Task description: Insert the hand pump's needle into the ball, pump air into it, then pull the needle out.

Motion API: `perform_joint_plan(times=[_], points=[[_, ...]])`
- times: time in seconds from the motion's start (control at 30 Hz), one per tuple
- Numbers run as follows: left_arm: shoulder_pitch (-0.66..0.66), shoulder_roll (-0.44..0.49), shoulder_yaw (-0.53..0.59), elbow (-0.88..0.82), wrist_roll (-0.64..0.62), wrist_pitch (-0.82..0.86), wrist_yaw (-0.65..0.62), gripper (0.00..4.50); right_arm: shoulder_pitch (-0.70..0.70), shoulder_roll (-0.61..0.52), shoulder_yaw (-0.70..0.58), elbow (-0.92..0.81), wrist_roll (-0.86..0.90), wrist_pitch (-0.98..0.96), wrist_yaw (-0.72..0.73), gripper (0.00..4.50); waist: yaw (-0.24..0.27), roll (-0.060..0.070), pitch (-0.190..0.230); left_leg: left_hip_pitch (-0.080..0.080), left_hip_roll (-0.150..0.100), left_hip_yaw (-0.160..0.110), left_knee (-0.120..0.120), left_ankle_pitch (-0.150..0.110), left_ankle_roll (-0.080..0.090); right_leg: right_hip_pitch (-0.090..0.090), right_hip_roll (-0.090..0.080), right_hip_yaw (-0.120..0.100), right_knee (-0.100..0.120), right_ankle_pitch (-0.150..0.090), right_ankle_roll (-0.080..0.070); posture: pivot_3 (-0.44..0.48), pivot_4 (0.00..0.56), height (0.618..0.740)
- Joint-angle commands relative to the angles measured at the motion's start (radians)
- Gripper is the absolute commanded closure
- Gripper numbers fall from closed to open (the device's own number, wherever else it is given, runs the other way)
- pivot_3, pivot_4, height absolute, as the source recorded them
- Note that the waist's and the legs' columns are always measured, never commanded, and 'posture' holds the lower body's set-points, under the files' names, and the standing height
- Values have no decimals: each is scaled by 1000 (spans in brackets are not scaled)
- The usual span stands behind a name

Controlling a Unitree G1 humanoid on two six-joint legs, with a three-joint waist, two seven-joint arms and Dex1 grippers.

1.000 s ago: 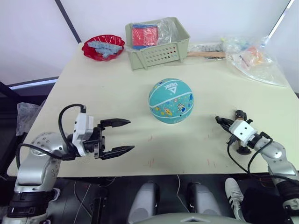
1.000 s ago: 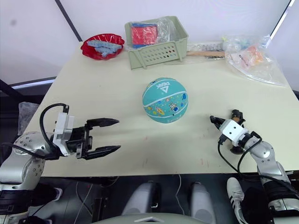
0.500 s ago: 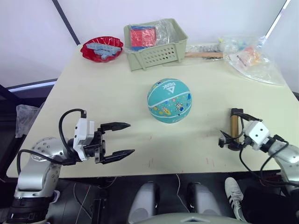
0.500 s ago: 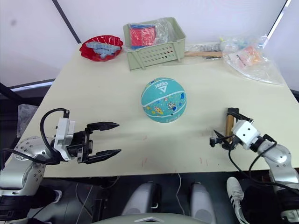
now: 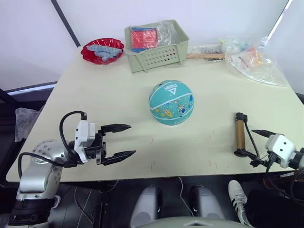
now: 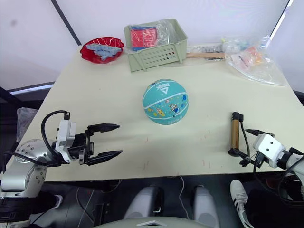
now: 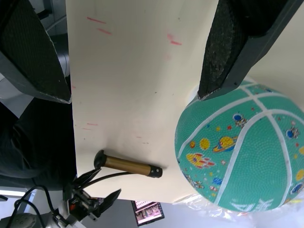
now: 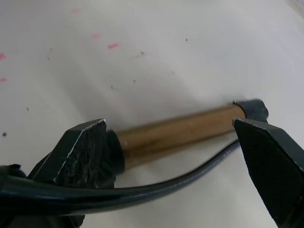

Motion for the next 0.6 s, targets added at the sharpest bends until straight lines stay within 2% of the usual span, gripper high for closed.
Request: perform_joint_plan(times=[0.03,0.4,0.6], points=[[16,-3,16,2,4,-34,-7,0,21,-39,-53,-13,15,32,29,33,0,0,0,0,0,0,0,0,0,0,0,0,0,0,0,0,150,738],[32,-9,14,-7,7,-49,-2,0,10,-129,-2,42,-143,34,42,33,-1,-2,-1,1,1,2,0,0,0,0,0,1,0,0,0,0,150,738],[28,-12,10,-2,10,-51,-3,0,-32,-166,27,81,-273,12,-17,33,-2,-2,-1,2,1,2,0,0,0,0,0,2,0,0,0,0,150,738]])
